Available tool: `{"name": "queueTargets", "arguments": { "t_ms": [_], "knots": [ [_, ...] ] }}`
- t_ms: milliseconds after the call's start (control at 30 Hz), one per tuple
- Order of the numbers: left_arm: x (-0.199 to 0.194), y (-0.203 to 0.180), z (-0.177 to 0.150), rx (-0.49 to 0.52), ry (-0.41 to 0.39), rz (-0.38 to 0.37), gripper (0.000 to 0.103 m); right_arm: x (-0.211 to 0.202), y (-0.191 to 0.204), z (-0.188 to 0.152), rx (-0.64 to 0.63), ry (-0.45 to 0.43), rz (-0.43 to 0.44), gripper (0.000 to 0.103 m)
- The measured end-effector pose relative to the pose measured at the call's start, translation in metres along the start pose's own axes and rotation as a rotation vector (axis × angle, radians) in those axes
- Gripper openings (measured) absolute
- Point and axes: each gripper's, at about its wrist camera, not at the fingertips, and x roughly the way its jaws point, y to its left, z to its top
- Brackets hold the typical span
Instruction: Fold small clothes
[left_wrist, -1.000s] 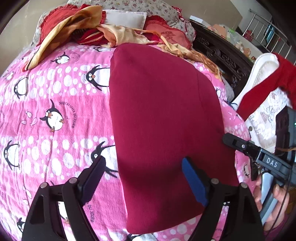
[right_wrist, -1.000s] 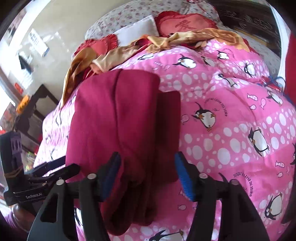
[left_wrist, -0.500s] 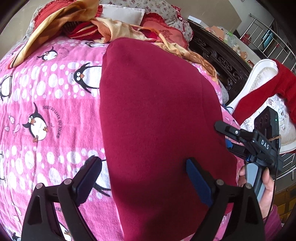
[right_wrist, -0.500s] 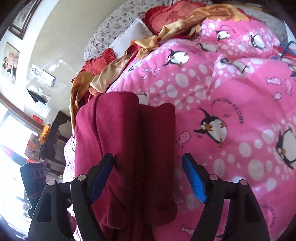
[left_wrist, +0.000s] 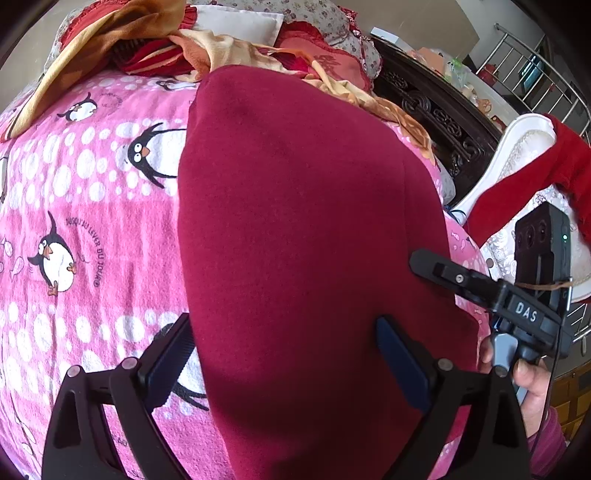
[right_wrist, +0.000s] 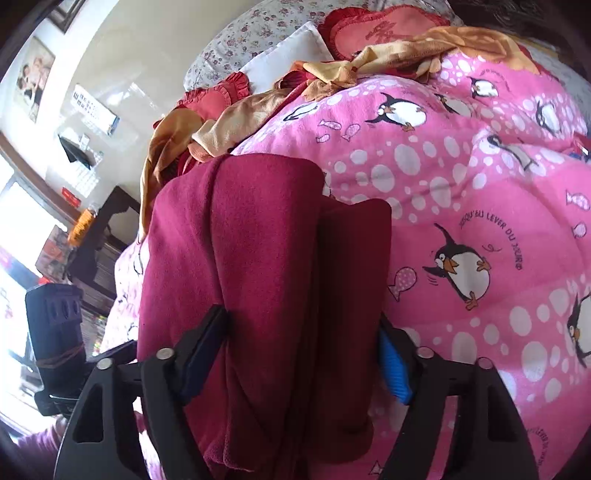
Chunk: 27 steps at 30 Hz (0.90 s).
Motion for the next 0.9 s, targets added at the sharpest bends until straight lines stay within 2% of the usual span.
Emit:
{"name": "queueTargets", "arguments": {
  "t_ms": [100, 200, 333, 500, 567, 733, 900],
  "knots": [
    [0.001, -0.002, 0.000, 0.000, 0.002, -0.008, 0.094, -0.004, 0.011, 0.000, -0.048, -0.018, -0.031, 0.023],
    [-0.001, -0.004, 0.000, 0.004, -0.002, -0.001, 0.088, -0.006, 0.016, 0.001, -0.058, -0.021, -0.049, 0.017],
    [-0.007, -0.007, -0.001, 0.010, -0.014, 0.010, 0.078, -0.013, 0.021, 0.001, -0.055, -0.030, -0.047, 0.013],
    [-0.020, -0.005, -0.001, 0.011, -0.024, 0.010, 0.057, -0.022, 0.034, 0.001, -0.052, -0.044, -0.031, 0.010],
    [-0.030, -0.003, -0.002, 0.009, -0.021, -0.005, 0.052, -0.028, 0.043, 0.002, -0.047, -0.046, -0.009, 0.010],
    [-0.073, 0.007, -0.015, 0.022, -0.025, 0.031, 0.052, -0.040, 0.075, -0.006, -0.062, -0.022, 0.053, 0.010],
    [-0.113, 0.034, -0.050, 0.016, 0.013, 0.119, 0.052, -0.028, 0.105, -0.035, -0.063, 0.062, 0.132, 0.010]
  ]
}}
